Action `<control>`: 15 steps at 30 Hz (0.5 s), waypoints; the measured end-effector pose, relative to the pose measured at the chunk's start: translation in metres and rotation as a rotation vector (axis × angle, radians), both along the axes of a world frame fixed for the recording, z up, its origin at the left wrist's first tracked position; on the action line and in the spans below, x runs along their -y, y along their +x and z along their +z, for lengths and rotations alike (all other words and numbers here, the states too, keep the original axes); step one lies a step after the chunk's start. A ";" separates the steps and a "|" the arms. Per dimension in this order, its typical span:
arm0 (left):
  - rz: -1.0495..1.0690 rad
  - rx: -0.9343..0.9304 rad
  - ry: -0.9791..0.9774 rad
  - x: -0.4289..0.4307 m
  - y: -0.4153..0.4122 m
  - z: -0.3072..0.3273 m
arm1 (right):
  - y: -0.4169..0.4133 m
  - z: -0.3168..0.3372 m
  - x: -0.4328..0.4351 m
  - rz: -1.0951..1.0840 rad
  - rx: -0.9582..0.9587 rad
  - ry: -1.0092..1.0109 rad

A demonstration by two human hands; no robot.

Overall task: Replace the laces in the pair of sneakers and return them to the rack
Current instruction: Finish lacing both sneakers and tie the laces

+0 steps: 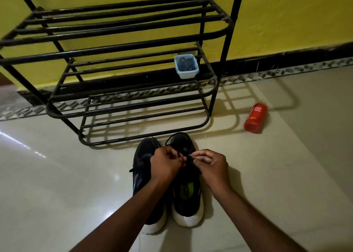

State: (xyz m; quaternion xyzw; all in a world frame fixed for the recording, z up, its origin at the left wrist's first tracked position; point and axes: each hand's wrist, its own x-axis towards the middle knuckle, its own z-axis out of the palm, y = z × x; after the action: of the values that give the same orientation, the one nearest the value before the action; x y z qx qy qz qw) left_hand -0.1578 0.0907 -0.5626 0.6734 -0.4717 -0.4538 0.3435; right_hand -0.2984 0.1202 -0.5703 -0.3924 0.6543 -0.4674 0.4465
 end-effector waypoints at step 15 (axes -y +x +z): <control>0.017 0.171 -0.120 -0.005 -0.002 -0.007 | 0.000 0.003 0.001 0.015 -0.020 0.025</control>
State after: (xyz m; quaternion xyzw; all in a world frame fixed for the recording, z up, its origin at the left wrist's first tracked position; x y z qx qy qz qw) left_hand -0.1601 0.0955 -0.5695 0.6918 -0.5201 -0.3627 0.3456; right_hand -0.2985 0.1197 -0.5671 -0.3964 0.6617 -0.4520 0.4480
